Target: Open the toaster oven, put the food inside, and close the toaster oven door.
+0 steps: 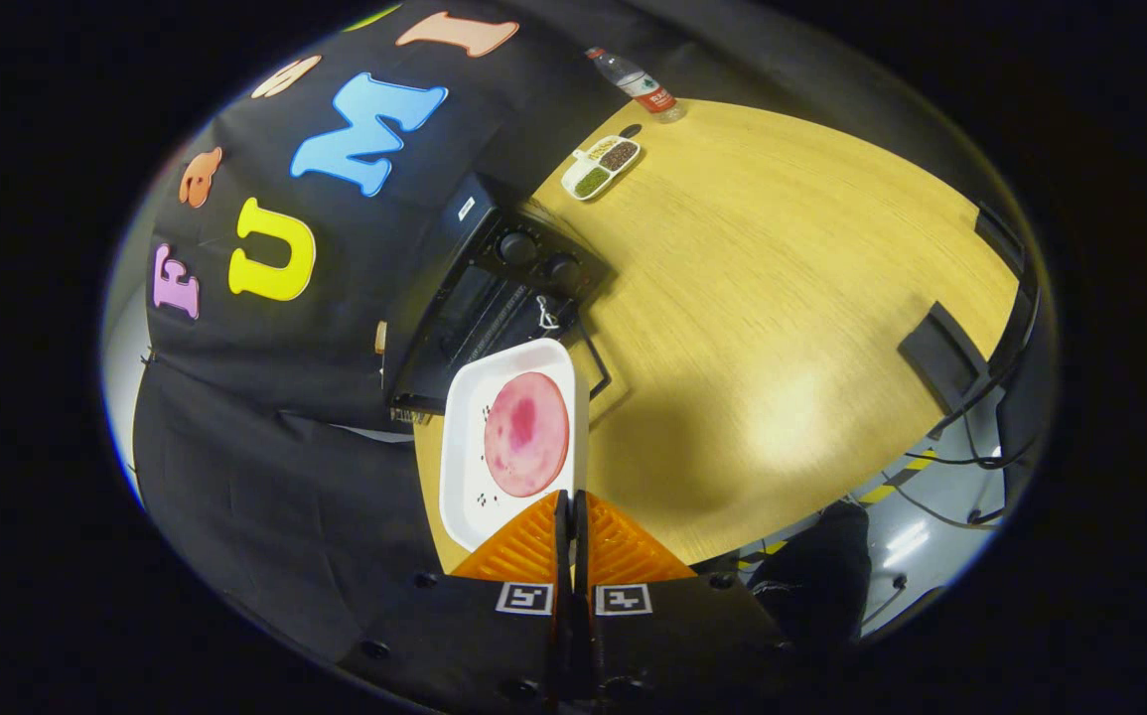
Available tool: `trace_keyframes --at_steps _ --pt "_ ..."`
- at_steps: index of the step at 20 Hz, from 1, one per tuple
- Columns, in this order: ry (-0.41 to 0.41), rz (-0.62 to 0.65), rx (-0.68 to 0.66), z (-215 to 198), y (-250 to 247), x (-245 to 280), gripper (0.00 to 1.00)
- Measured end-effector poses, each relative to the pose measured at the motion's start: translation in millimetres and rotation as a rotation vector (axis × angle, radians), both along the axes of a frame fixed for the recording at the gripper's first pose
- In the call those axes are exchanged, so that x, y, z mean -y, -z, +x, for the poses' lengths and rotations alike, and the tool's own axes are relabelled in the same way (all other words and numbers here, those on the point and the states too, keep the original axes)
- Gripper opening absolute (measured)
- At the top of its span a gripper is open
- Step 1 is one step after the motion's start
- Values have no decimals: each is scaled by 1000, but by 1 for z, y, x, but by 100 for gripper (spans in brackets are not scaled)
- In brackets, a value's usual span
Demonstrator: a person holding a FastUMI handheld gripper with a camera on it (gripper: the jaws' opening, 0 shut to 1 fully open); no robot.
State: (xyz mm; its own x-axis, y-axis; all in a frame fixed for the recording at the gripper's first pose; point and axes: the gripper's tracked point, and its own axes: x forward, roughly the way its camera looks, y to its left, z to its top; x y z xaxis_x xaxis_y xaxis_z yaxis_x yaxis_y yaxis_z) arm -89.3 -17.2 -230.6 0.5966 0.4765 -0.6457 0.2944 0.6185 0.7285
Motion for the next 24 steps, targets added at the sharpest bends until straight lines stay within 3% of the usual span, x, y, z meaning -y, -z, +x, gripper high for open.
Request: trace_keyframes --at_steps 8,13,24 --pt "-43 26 -4 59 9 -60 2" --pt "-18 34 -22 95 26 -84 2" --pt "176 102 -21 180 53 -98 2"
